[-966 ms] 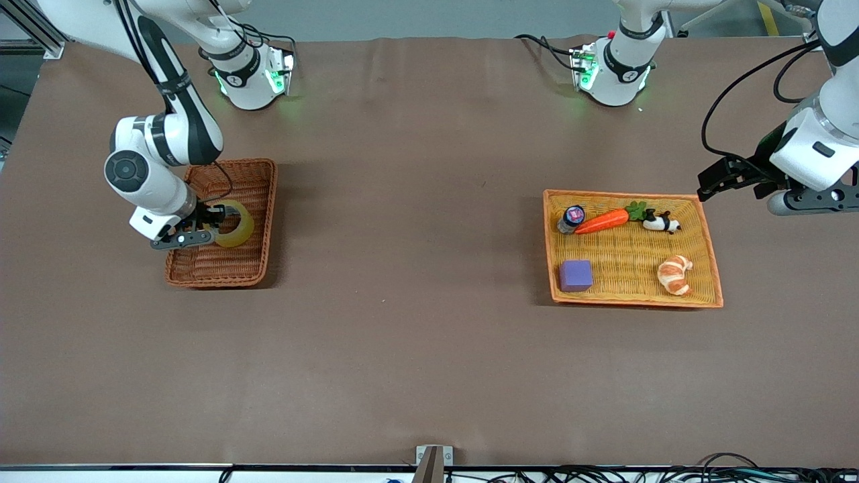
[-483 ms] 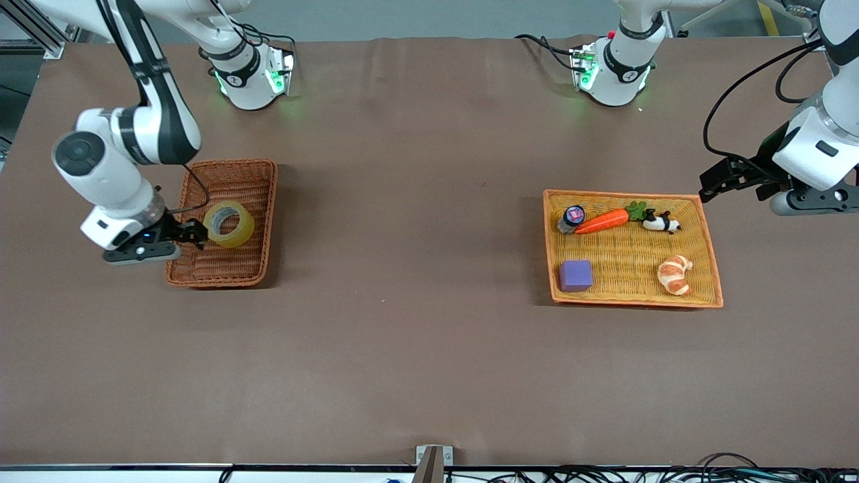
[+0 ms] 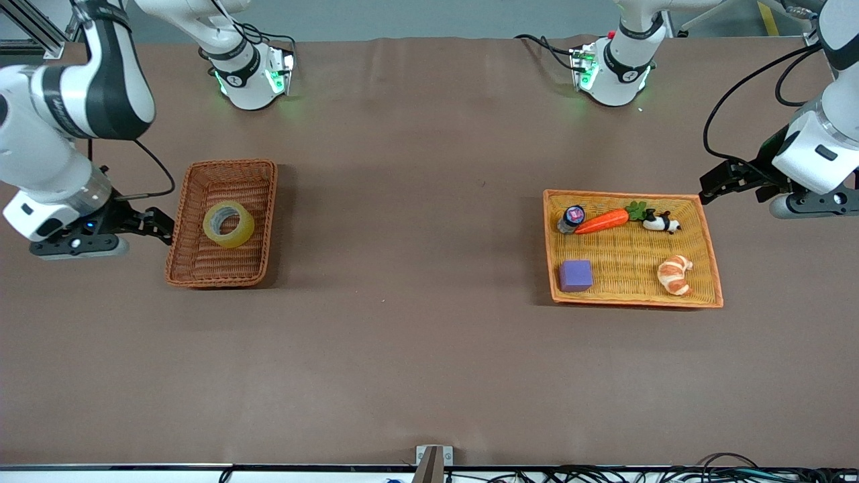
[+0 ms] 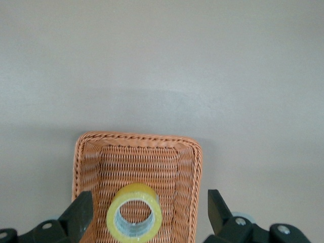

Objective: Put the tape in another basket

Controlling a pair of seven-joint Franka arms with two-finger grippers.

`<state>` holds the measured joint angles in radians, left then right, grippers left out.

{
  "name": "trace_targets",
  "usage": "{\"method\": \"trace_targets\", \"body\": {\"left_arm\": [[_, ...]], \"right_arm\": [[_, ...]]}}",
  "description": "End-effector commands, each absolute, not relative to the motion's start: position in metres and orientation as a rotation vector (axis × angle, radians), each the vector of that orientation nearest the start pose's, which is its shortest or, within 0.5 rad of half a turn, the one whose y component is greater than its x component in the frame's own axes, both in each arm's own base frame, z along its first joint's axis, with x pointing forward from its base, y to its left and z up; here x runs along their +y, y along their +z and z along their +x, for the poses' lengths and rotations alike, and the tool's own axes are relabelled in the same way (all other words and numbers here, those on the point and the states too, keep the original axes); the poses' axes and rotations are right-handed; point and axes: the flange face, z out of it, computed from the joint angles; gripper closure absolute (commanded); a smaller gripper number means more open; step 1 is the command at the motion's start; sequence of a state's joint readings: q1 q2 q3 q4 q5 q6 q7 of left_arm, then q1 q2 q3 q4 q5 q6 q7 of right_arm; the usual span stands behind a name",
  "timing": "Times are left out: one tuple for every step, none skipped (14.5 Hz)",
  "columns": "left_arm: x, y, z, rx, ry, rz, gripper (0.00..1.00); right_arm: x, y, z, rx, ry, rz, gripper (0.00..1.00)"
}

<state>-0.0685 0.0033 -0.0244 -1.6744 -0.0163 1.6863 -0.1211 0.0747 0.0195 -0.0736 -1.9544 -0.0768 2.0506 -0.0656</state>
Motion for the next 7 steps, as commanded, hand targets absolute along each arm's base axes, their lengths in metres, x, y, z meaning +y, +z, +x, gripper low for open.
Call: {"method": "trace_targets", "body": {"left_arm": [[-0.05, 0.59, 0.564, -0.03, -0.031, -3.165, 0.0], [-0.05, 0.589, 0.565, -0.028, -0.028, -3.165, 0.0], [-0.05, 0.591, 0.564, -0.028, -0.031, -3.165, 0.0], [-0.05, 0.592, 0.564, -0.03, -0.031, -3.165, 0.0], [-0.051, 0.592, 0.563, -0.028, -0.028, -3.166, 0.0], [-0.051, 0.593, 0.563, -0.028, -0.031, -3.165, 0.0], [-0.05, 0.593, 0.562, -0.03, -0.028, -3.165, 0.0]], "right_arm": [[-0.002, 0.525, 0.572, -0.148, -0.056, -3.196, 0.0], [0.002, 0.547, 0.574, -0.152, -0.085, -3.198, 0.0], [0.002, 0.561, 0.576, -0.164, -0.1, -3.198, 0.0], [0.001, 0.577, 0.577, -0.148, -0.139, -3.198, 0.0], [0.001, 0.592, 0.579, -0.137, -0.181, -3.191, 0.0], [0.0, 0.604, 0.579, -0.13, -0.206, -3.189, 0.0], [0.0, 0.608, 0.577, -0.125, -0.184, -3.189, 0.0]]}}
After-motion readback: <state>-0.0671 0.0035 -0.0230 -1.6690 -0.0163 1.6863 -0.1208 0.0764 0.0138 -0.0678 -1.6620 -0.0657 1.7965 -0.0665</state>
